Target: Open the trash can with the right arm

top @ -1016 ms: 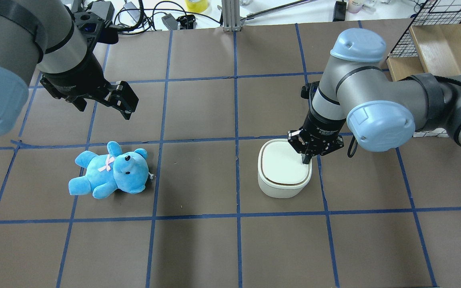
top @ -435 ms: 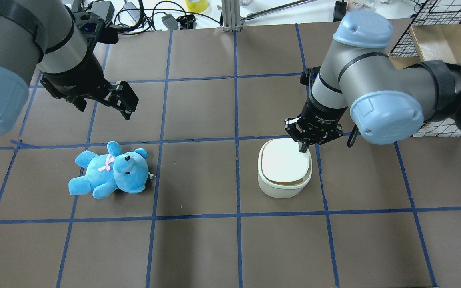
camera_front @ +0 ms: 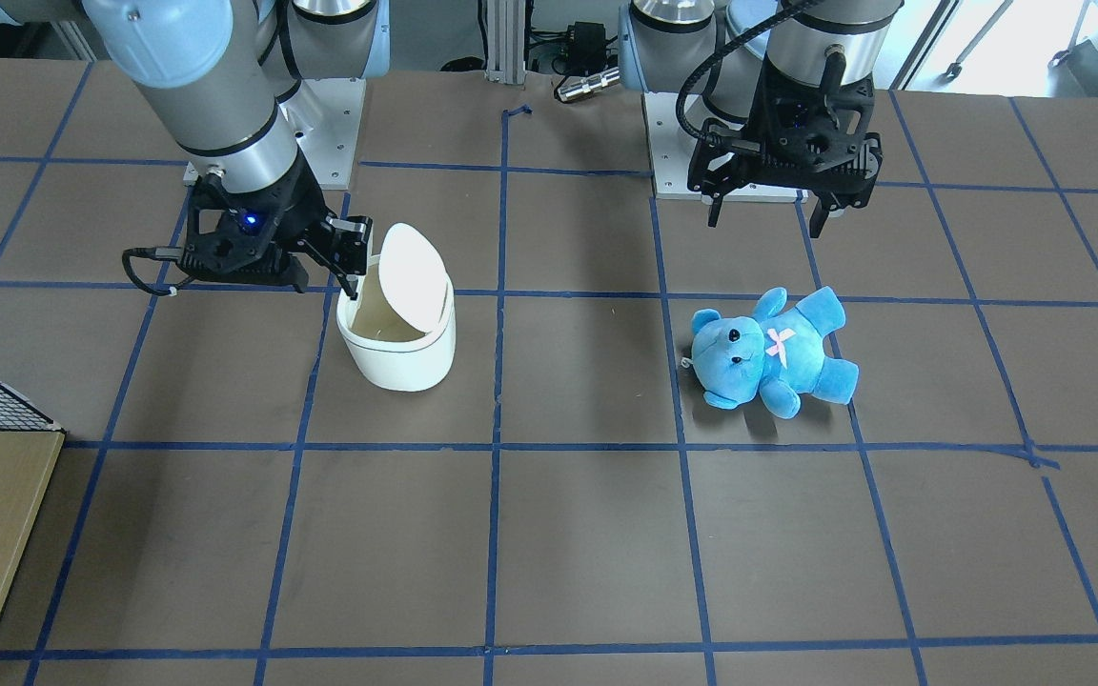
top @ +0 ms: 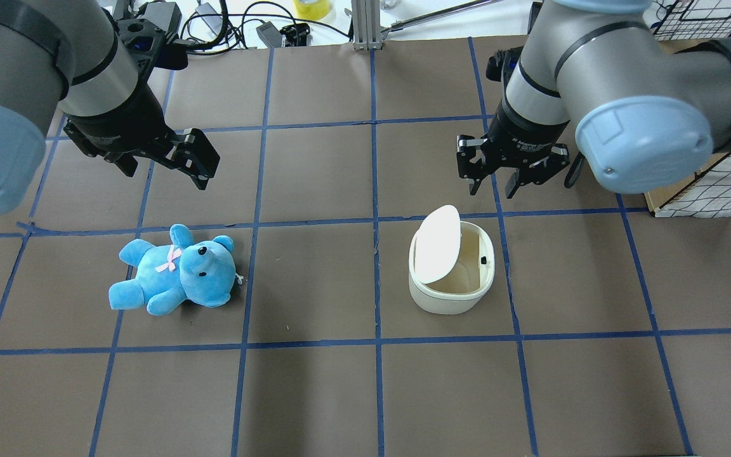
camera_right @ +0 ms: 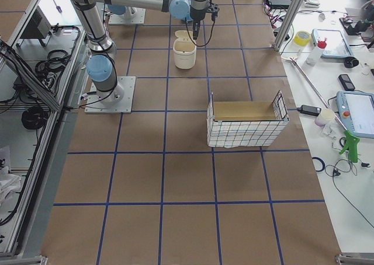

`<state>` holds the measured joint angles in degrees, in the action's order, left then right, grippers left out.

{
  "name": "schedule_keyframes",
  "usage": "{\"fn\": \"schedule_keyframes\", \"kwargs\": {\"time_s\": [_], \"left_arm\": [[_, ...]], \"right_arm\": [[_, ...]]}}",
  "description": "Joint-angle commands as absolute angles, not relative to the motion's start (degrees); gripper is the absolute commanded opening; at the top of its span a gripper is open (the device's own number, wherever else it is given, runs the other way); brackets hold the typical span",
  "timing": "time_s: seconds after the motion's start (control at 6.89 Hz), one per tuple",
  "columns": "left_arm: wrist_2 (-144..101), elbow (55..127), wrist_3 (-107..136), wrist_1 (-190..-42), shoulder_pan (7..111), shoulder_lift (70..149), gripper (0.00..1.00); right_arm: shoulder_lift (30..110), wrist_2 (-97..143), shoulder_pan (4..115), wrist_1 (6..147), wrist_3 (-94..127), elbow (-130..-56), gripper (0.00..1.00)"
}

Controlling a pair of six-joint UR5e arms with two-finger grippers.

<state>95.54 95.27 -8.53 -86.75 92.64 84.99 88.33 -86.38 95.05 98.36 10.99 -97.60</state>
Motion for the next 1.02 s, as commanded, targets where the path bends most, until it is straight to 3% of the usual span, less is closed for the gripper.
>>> {"fn": "schedule_keyframes", "kwargs": {"time_s": [0.0, 0.87], "left_arm": [[95.5, 95.3, -8.5, -86.7, 92.6, 85.0, 1.0], [95.5, 95.3, -8.5, -86.7, 92.6, 85.0, 1.0]], "right_arm": [[88.8, -89.7, 94.7, 94.1, 10.7, -94.8, 1.0], [92.7, -91.4, 92.6, 87.6, 10.5, -93.8, 1.0]]}}
